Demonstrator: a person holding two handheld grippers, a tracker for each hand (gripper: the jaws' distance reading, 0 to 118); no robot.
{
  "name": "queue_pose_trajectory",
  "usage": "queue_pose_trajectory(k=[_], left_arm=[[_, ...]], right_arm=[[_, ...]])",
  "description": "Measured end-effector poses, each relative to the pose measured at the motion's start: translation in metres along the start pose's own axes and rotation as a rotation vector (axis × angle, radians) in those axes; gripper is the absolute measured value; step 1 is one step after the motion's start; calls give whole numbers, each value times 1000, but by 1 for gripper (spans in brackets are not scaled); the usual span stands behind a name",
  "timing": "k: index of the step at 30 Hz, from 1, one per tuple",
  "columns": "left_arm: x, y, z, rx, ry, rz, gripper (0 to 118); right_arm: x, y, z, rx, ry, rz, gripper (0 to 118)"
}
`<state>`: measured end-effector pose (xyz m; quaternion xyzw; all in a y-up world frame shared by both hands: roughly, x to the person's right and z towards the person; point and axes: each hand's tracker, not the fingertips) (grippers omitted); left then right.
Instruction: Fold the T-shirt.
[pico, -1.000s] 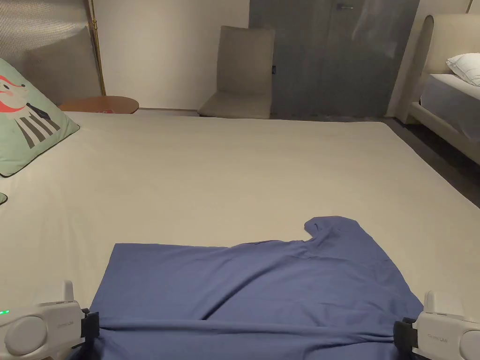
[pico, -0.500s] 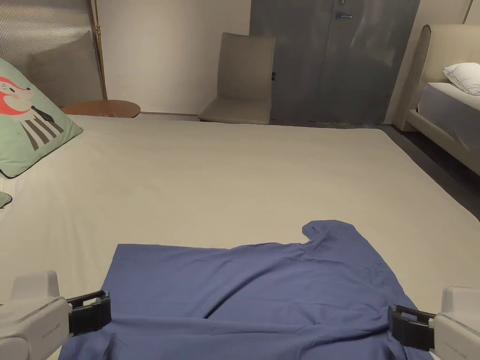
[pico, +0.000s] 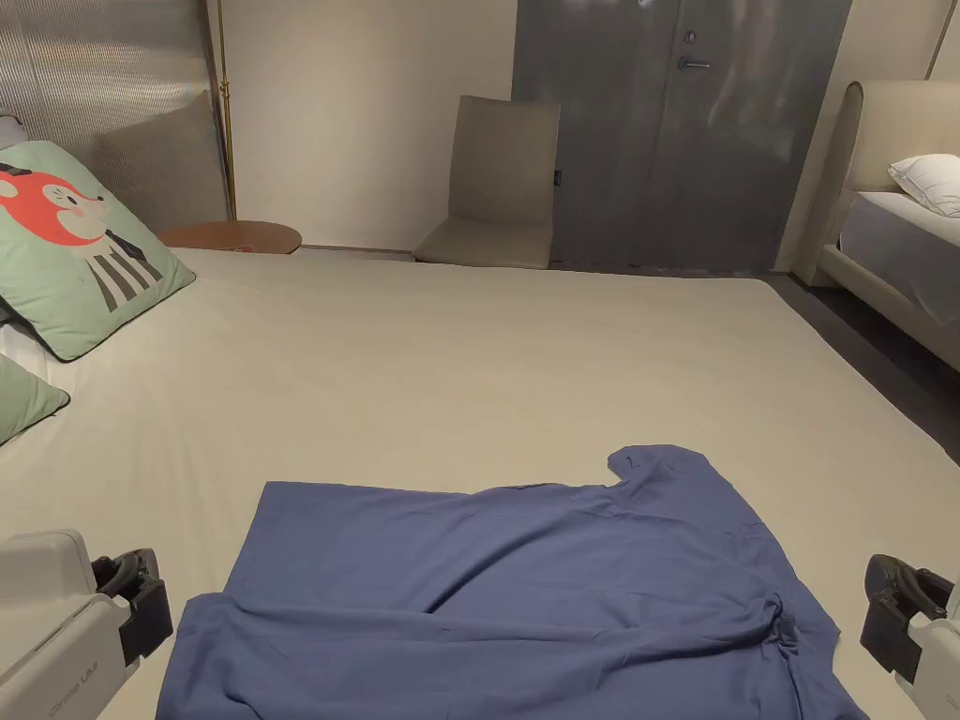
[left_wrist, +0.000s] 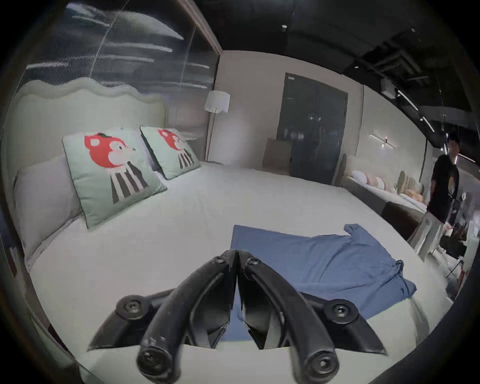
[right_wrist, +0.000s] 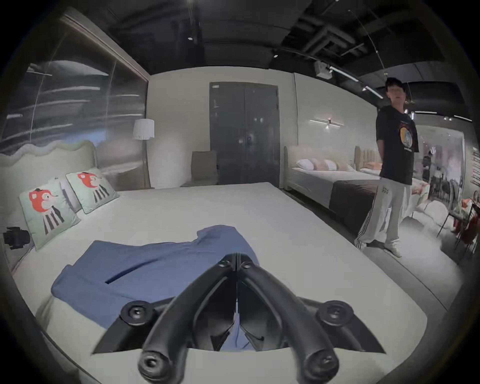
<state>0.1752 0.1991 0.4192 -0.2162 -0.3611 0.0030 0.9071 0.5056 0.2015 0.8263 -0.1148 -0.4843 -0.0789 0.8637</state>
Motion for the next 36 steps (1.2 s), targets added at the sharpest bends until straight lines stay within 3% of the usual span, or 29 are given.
queue_pose_trajectory(k=[6,7,8,10,11,15,17,19,21,22,24,25,30,36], left_arm=[[-14,-21,-29,-236,-39,8,2],[-17,-26,-37,-277,-42,14,16],[-20,-30,-44,-315,-43,25,41],[-22,-41,-60,-418,-54,37,104],[-23,-48,-68,-447,-49,40,110],[-27,-64,-90,-469,-12,16,94],[-23,-69,-93,-488,-17,27,69],[-20,-73,-98,-512,-18,31,65],[-19,-77,-100,-517,-4,18,35],[-19,-78,-99,-510,-7,18,19],[-19,-76,-98,-504,-37,46,8],[-19,-76,-99,-504,-41,51,6],[-9,-77,-91,-501,-37,11,6],[-4,-71,-83,-488,-45,-4,5]], right_arm=[[2,-16,1,-58,2,-11,0],[2,-19,0,-71,0,-14,0],[4,-23,-2,-82,1,-16,0],[6,-30,-3,-107,4,-14,0],[6,-33,-4,-117,1,-11,0],[11,-45,-7,-154,-3,-12,0],[12,-50,-10,-176,-15,0,0],[15,-55,-15,-202,-21,-6,0],[19,-61,-24,-253,-33,-14,1],[20,-64,-29,-270,-52,-10,18],[24,-68,-43,-350,-84,-5,93],[27,-71,-49,-361,-84,-14,118],[37,-85,-80,-488,-76,-40,115],[35,-95,-94,-561,-4,-37,48]])
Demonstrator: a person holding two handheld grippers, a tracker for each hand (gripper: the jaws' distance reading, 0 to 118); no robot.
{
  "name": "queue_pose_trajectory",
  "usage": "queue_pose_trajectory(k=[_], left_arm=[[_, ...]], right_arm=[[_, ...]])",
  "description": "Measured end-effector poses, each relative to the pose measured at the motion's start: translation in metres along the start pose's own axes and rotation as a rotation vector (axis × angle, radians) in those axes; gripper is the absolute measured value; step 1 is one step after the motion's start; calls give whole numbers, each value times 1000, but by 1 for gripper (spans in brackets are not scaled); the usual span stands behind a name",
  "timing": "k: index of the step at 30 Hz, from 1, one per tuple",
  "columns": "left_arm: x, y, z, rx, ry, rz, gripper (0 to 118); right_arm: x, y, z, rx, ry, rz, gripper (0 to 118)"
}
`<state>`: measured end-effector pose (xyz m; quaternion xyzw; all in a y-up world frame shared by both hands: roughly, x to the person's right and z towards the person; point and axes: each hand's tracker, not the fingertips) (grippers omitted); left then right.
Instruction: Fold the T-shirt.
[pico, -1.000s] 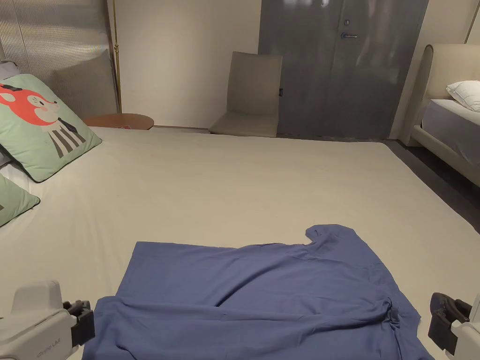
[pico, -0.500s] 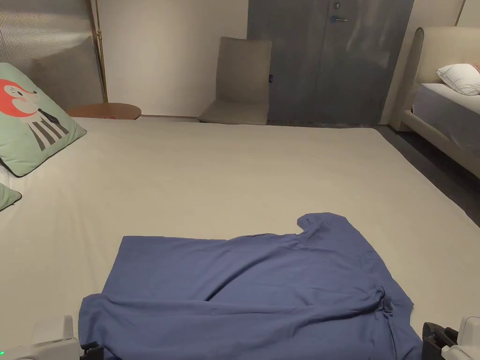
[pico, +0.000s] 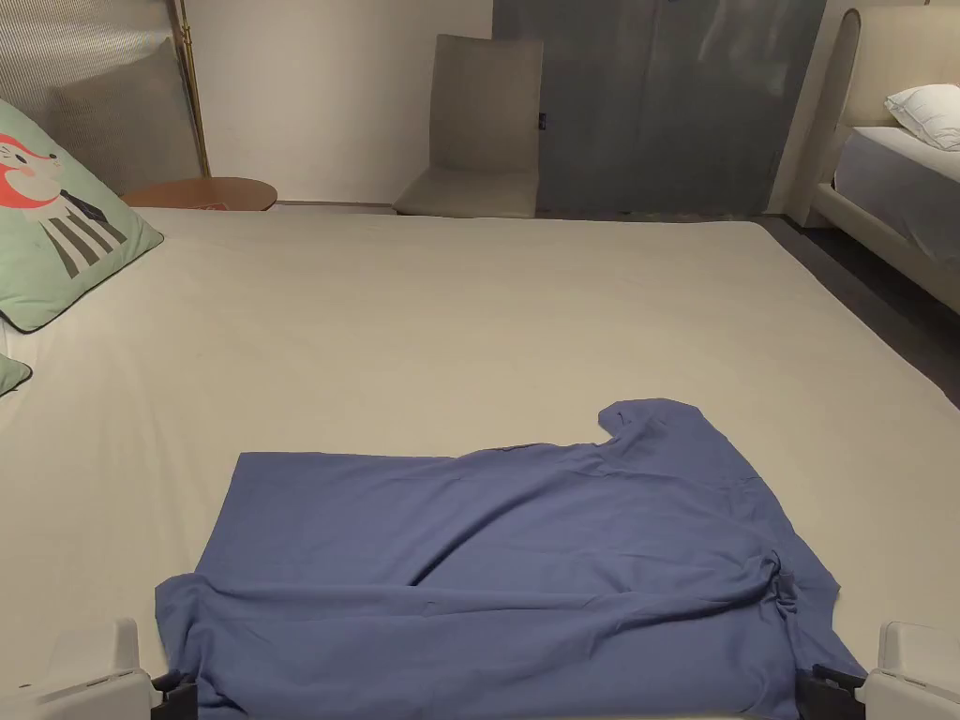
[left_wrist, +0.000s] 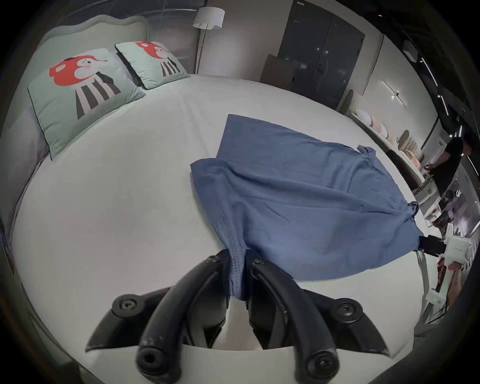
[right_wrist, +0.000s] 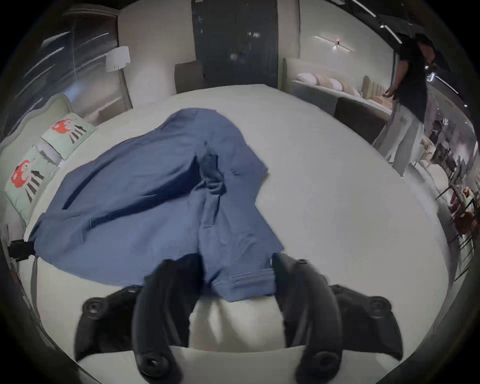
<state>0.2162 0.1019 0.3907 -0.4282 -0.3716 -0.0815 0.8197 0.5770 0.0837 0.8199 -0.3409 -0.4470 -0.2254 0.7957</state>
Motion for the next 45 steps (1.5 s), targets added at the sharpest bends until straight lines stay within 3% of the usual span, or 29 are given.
queue_pose_trajectory(k=[1,2,10,18,27,32,33,35,36,37,38,39,45], left_arm=[[0,1,3,1,-1,-4,5],[0,3,6,1,-3,-6,5],[-4,9,55,17,-23,-1,5],[-33,-40,100,-44,-20,42,5],[-51,-102,102,-123,0,113,5],[-41,-106,93,-112,54,3,6],[-39,-107,94,-103,64,-6,8],[-37,-107,98,-82,71,-10,34],[-37,-106,102,-50,85,-9,56],[-36,-103,108,-8,90,0,86],[-34,-98,113,33,81,8,100],[-32,-92,119,81,71,17,106],[7,-43,151,403,65,-14,106]], right_arm=[[-2,0,5,21,9,10,18],[-4,2,10,37,24,22,11],[8,9,79,104,73,26,10],[28,-26,132,35,80,29,10],[32,-76,124,-91,42,31,10],[30,-85,108,-107,13,66,10],[30,-87,108,-107,13,67,17],[28,-88,113,-90,-10,70,69],[29,-86,117,-65,-29,75,89],[29,-84,124,-9,-12,57,98],[28,-79,135,57,28,36,97],[26,-72,145,119,41,21,97],[-14,-26,184,472,-38,20,97]])
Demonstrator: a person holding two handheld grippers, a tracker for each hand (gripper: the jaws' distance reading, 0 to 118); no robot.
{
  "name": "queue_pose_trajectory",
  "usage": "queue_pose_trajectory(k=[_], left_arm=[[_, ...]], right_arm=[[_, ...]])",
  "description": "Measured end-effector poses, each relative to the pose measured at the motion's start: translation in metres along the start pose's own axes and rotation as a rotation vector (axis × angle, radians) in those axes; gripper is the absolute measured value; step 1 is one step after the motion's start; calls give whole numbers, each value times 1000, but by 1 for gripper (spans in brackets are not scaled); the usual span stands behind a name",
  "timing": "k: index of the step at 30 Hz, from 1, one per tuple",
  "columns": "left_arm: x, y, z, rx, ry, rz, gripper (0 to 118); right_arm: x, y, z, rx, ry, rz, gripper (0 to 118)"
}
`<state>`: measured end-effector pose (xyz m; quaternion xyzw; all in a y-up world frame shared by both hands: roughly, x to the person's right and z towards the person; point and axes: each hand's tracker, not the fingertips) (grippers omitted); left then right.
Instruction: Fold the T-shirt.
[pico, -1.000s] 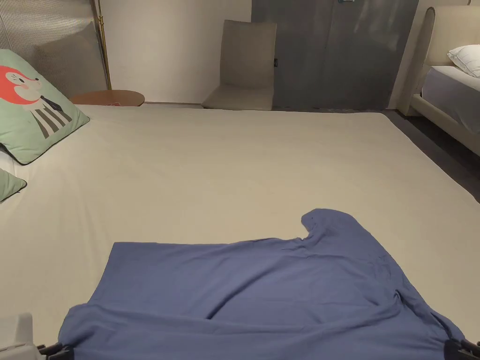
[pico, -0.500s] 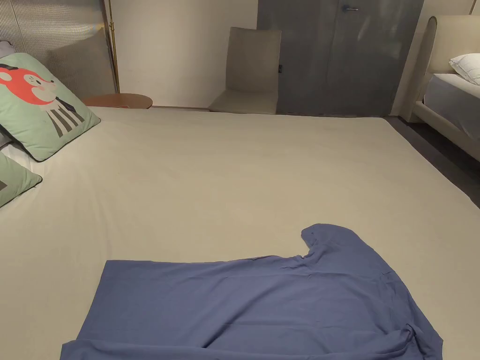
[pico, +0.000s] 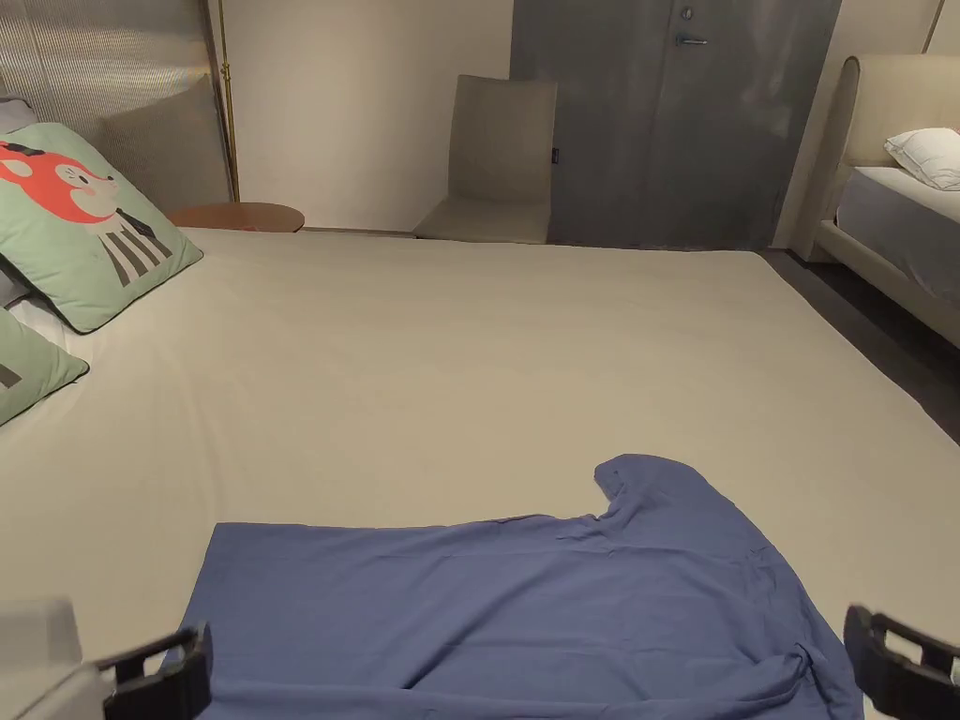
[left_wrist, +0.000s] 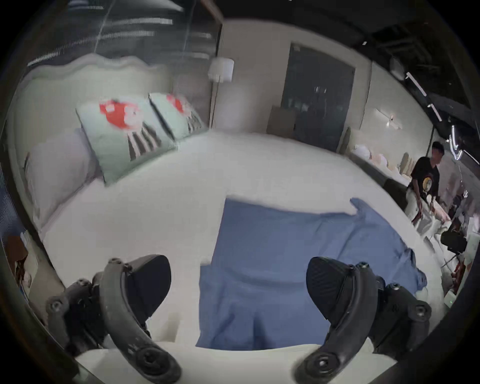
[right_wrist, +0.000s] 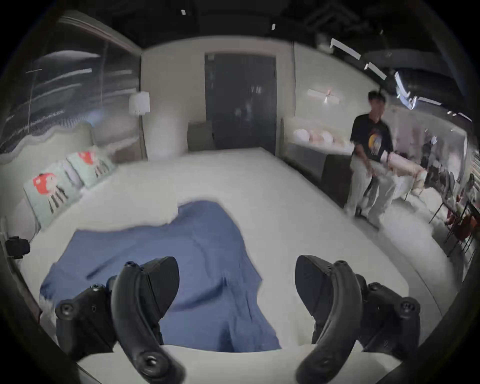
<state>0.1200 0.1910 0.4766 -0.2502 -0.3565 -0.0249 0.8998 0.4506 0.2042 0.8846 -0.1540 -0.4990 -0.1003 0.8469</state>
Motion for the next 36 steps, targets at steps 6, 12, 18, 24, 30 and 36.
queue_pose_trajectory(k=[6,12,18,24,30,36], left_arm=[[38,38,3,133,-24,-78,96],[44,55,-11,121,-47,-116,1],[24,73,-62,-19,-100,-45,0],[-5,85,-165,-286,-125,61,59],[-12,72,-253,-422,3,32,104],[-8,43,-294,-534,35,33,79]], right_arm=[[-39,21,-8,117,-59,-18,83],[-54,24,-22,122,-9,-7,0],[-63,25,-41,99,21,27,0],[-65,23,-68,47,23,27,0],[-66,13,-102,-23,13,42,0],[-65,0,-134,-97,-1,52,0]])
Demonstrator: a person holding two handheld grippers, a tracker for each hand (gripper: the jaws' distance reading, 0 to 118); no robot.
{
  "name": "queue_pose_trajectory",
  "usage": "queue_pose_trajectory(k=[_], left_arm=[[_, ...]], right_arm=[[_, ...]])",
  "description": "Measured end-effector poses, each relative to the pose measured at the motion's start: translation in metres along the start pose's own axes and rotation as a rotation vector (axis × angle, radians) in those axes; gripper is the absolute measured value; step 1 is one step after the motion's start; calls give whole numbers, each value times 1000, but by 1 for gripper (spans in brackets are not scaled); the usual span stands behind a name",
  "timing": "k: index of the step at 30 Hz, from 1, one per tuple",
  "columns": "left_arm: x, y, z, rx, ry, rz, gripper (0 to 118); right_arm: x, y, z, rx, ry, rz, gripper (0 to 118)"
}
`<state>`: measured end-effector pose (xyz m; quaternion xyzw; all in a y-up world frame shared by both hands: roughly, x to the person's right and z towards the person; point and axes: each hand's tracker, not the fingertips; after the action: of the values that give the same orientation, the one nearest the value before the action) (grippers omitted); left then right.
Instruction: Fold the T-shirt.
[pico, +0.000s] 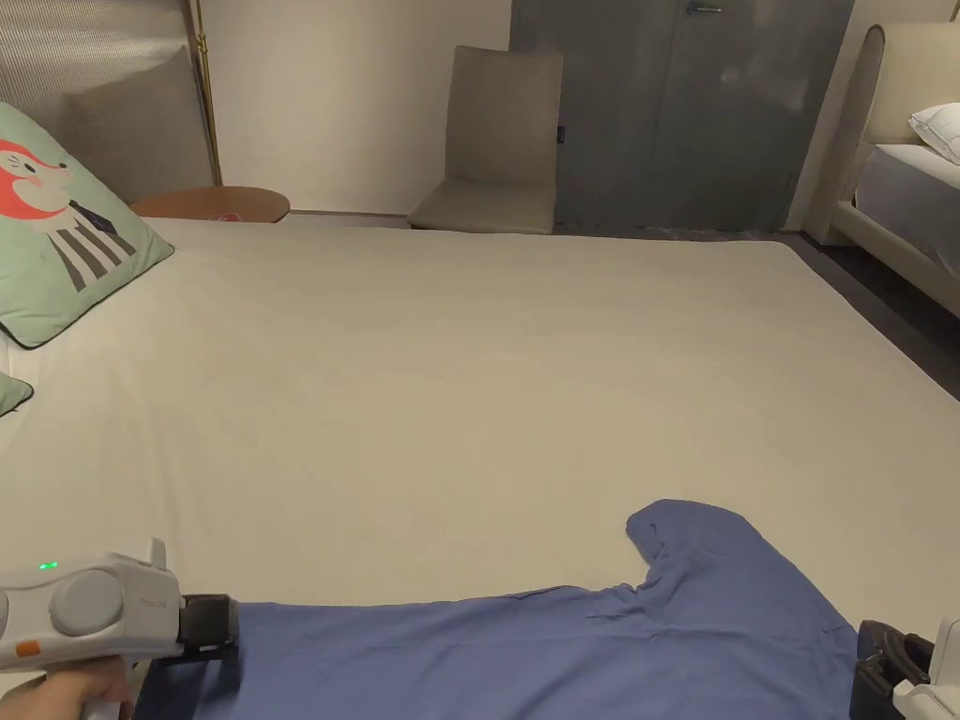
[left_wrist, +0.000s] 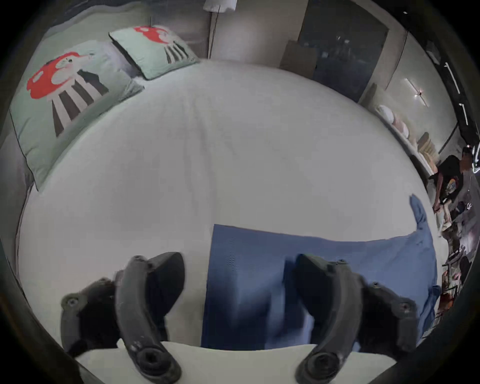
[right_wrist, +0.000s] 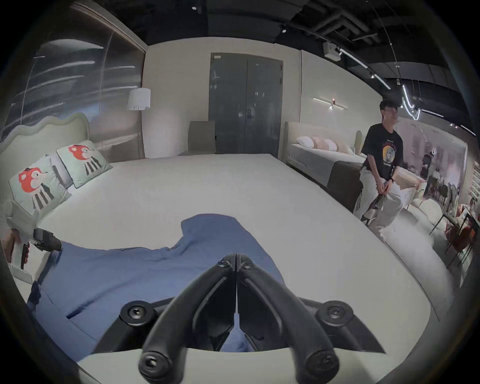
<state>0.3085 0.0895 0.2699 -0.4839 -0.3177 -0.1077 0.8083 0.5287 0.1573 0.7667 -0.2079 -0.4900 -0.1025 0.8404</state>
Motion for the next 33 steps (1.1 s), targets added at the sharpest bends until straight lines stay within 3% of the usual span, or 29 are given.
queue_pose_trajectory(k=[3,4,6,7,15,17,21,22,24,25,29,33], left_arm=[[12,-7,5,42,32,-84,66],[12,-7,10,49,22,-106,43],[21,-8,19,64,10,-141,4],[24,-9,22,69,19,-146,4],[16,-11,44,116,-16,-123,4],[16,-12,48,114,-20,-120,4],[18,-9,54,123,-17,-132,4],[17,-9,56,124,-20,-129,4],[18,-7,60,128,-13,-131,4],[17,-8,64,131,-12,-129,4],[11,-11,86,154,-33,-110,4],[3,-22,123,197,-46,-98,4]], right_arm=[[5,1,-16,-43,6,-5,2],[9,3,-24,-73,9,-9,22],[16,9,-48,-153,4,-24,92],[22,12,-63,-200,-3,-34,112],[43,23,-169,-453,-47,-18,102],[43,20,-185,-525,-36,-30,81],[37,23,-183,-526,1,-30,56],[39,27,-180,-512,48,-31,56],[45,33,-168,-506,107,-81,5],[49,39,-160,-484,99,-96,3],[55,60,-115,-396,143,-3,3],[67,75,-54,-317,186,-31,3]])
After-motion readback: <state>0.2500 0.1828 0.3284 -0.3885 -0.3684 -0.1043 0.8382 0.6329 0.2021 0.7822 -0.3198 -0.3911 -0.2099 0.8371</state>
